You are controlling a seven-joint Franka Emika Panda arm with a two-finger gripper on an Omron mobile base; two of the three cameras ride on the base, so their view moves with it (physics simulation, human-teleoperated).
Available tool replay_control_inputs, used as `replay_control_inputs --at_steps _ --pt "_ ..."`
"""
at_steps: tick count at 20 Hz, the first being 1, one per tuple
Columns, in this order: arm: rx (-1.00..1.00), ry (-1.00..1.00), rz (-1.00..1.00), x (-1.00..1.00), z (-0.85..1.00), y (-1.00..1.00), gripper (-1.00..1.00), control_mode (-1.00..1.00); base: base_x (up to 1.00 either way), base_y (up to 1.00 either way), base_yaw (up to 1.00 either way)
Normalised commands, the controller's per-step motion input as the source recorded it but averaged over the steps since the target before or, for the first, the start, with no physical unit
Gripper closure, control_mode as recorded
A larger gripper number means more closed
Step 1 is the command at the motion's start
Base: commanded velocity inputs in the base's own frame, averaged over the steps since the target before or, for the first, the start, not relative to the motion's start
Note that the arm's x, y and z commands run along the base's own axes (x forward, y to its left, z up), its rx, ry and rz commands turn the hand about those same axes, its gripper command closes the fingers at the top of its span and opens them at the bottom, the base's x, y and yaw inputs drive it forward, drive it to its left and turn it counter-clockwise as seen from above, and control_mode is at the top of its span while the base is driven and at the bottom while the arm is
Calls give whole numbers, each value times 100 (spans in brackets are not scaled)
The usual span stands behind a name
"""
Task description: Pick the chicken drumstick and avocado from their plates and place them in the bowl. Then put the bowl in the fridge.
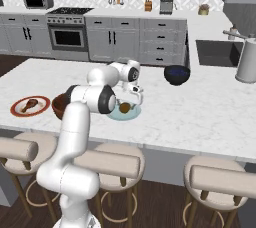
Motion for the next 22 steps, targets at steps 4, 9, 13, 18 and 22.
replay_control_inputs --at_steps 4,9,13,18,22 --pt "0 8 0 2 -21 16 -100 -100 0 0 0" --pt "0 8 0 1 -36 30 -100 -100 0 0 0" --pt "0 7 0 5 -41 30 -100 -100 0 0 0" --pt "0 1 0 -20 -5 21 100 -100 0 0 0" --pt "0 0 0 -80 2 3 100 -100 0 0 0"
